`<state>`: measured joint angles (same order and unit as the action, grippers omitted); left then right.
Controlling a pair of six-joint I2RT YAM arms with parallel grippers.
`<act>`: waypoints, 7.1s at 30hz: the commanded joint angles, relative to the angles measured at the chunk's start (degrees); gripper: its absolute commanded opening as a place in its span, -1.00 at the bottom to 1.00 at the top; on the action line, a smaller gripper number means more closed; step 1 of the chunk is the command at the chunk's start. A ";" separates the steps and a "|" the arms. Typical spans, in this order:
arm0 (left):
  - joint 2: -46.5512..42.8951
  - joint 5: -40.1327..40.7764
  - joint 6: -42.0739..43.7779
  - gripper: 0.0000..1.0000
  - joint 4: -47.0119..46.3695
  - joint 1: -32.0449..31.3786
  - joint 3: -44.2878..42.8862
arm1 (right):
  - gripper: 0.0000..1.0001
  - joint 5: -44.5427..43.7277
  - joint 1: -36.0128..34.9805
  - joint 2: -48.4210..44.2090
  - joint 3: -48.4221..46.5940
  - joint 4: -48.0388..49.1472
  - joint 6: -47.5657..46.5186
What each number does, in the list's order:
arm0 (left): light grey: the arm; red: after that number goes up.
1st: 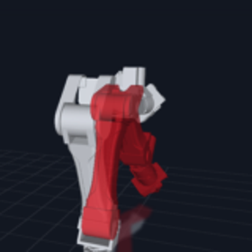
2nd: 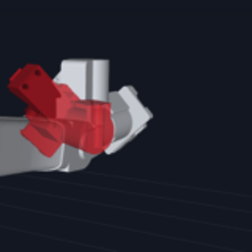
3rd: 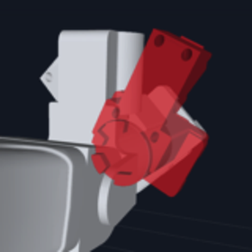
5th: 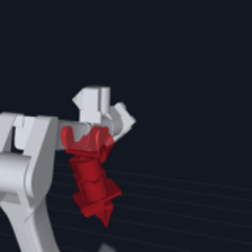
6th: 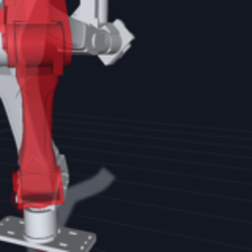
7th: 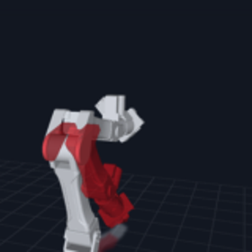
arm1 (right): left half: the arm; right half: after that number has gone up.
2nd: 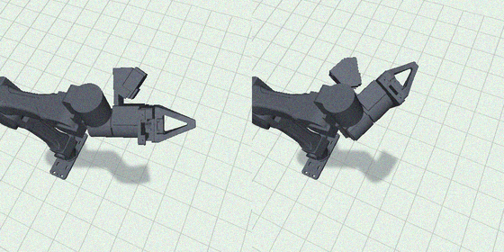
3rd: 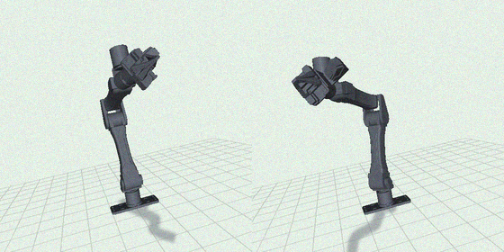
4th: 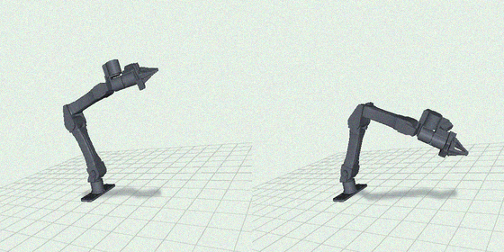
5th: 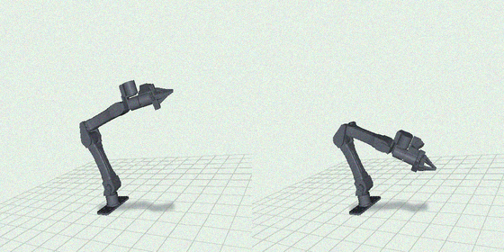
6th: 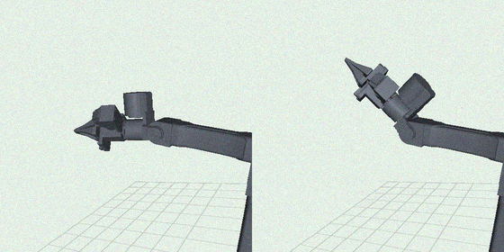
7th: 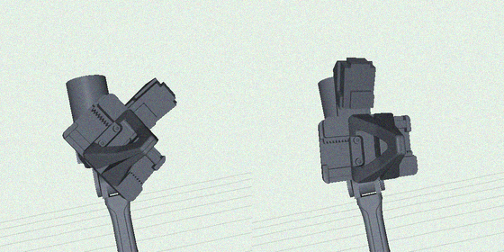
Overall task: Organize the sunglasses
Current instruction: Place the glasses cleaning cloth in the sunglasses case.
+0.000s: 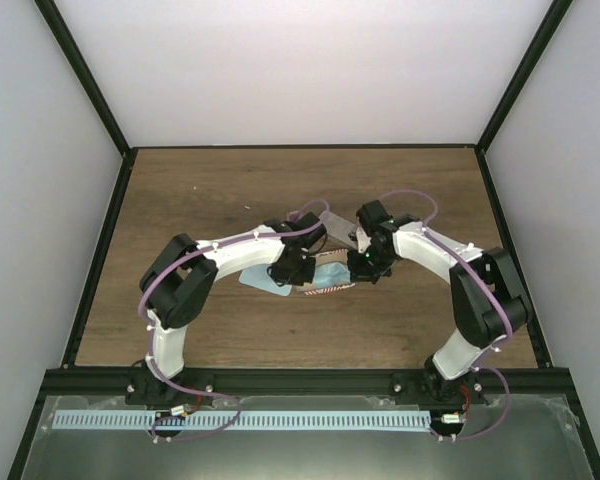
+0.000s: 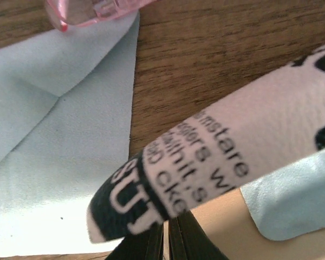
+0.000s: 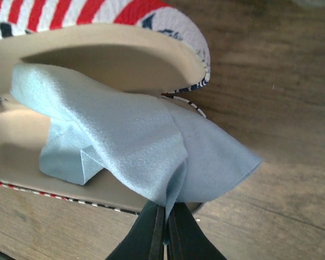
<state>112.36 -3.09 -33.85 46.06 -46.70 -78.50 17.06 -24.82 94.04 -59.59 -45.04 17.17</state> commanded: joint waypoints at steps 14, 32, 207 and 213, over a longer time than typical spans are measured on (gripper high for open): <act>-7.19 4.70 1.76 -0.71 0.61 0.08 -2.07 | -0.99 2.11 0.47 -4.07 6.80 3.28 1.53; -9.75 -3.09 6.10 -0.18 -8.01 -2.98 3.29 | -0.99 2.26 0.47 -3.45 6.33 3.95 1.98; -10.02 9.41 -1.57 0.00 -5.65 -4.12 2.57 | -0.99 -1.99 -5.70 -1.35 6.10 9.31 5.41; -7.66 6.17 -1.59 -0.83 -7.00 -4.44 1.93 | -0.99 -1.32 -5.76 -1.48 6.51 9.78 5.60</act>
<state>102.17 6.13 -35.18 40.56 -50.85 -76.03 15.40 -30.20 94.00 -53.39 -36.29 22.11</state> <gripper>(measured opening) 0.153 0.009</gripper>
